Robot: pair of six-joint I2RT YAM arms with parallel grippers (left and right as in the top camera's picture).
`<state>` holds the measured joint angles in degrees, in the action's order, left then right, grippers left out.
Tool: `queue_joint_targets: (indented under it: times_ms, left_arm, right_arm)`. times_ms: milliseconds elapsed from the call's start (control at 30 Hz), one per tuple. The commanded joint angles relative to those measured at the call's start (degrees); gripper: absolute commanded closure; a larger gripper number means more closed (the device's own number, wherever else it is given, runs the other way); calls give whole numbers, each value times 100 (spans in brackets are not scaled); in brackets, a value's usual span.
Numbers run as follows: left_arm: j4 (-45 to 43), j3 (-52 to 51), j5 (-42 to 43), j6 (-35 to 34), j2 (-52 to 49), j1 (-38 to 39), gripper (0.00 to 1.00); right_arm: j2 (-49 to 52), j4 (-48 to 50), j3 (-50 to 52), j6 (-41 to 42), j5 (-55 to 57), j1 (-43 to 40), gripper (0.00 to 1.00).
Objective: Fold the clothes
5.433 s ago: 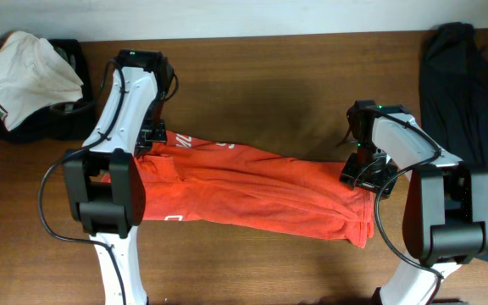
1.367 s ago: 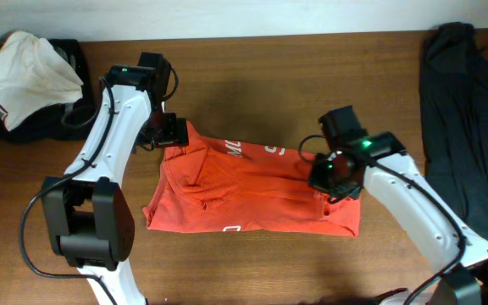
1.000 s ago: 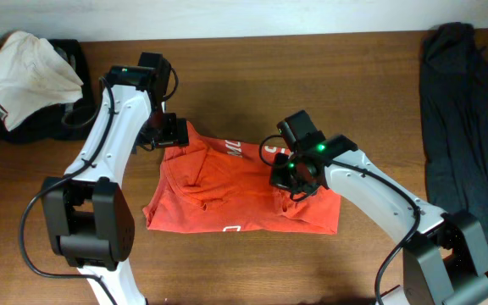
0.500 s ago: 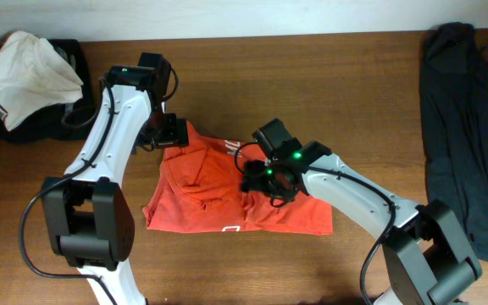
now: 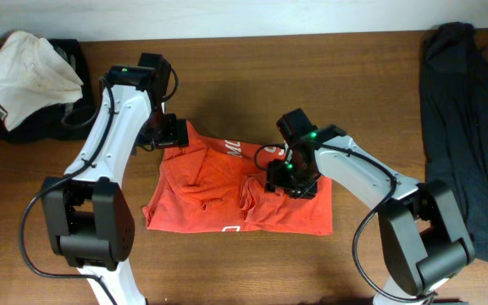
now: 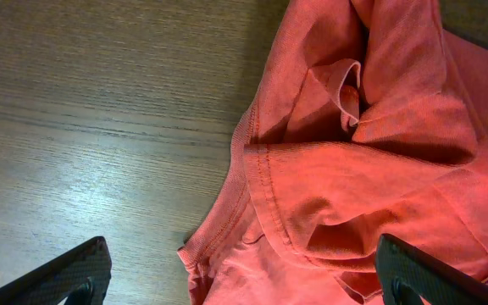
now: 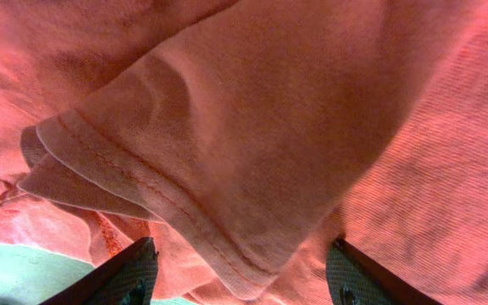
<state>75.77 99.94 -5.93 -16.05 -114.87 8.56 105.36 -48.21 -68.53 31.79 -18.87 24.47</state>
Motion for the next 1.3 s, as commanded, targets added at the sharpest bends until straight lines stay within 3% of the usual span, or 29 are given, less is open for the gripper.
queue_joint_targets:
  times_ms: [0, 67, 133, 267, 333, 400, 433, 467, 500, 567, 600, 667, 733, 767, 800, 900, 1000, 1267]
  left_arm:
    - [4, -37, 35, 48, -50, -9, 1]
    - [7, -37, 35, 50, -50, -9, 1]
    - [7, -37, 35, 50, -50, -9, 1]
    - [-37, -70, 35, 50, -52, -9, 1]
    - [-57, -70, 35, 50, -52, -9, 1]
    - [-61, -70, 35, 50, -52, -9, 1]
    - [-87, -70, 37, 50, -52, -9, 1]
    - [-120, -70, 37, 50, -52, -9, 1]
    - [-144, -70, 35, 50, -52, -9, 1]
    - [-144, -83, 39, 83, -52, -9, 1]
    - [-190, -107, 37, 313, -52, -15, 1]
    - [-479, -376, 203, 704, -52, -348, 1]
    - [-866, -741, 1316, 1368, -52, -855, 1]
    - [-1016, -890, 2374, 2061, -52, -1126, 1]
    - [-1073, -1034, 3357, 2616, -52, -1451, 1]
    - [-1106, -1259, 3654, 3193, -234, -2090, 1]
    - [-1080, -1259, 4627, 3641, -695, -2234, 1]
    - [-1062, -1375, 4688, 3700, -1659, -2044, 1]
  right_arm:
    - [83, 190, 13, 63, -214, 31, 47]
    - [87, 323, 13, 63, -214, 31, 64]
    - [87, 658, 13, 63, -208, 28, 93]
    - [87, 2310, 11, 323, -149, 15, 96]
    - [87, 2929, 11, 321, -98, 24, 74]
    - [87, 3025, 11, 321, 31, 26, 79]
    - [87, 3051, 11, 319, 48, 26, 52]
    - [87, 3073, 11, 319, 48, 24, 17]
    - [74, 3008, -22, 284, -2, -9, 10]
    - [-74, 2476, -319, 114, 28, -140, 18]
    - [-293, 1823, -688, -37, 160, -315, 16]
    - [-713, -238, -1690, -527, 221, -800, 1]
    - [-800, -1316, -1923, -1095, 221, -1126, 1]
    - [-750, -1580, -1886, -1379, 223, -1239, 1]
    - [-741, -1617, -1803, -1521, 221, -1287, 1]
    - [-739, -1611, -1633, -1532, 304, -1298, 1]
    - [-739, -1591, -1633, -1532, 304, -1298, 1]
    - [-739, -1556, -1633, -1530, 304, -1292, 1]
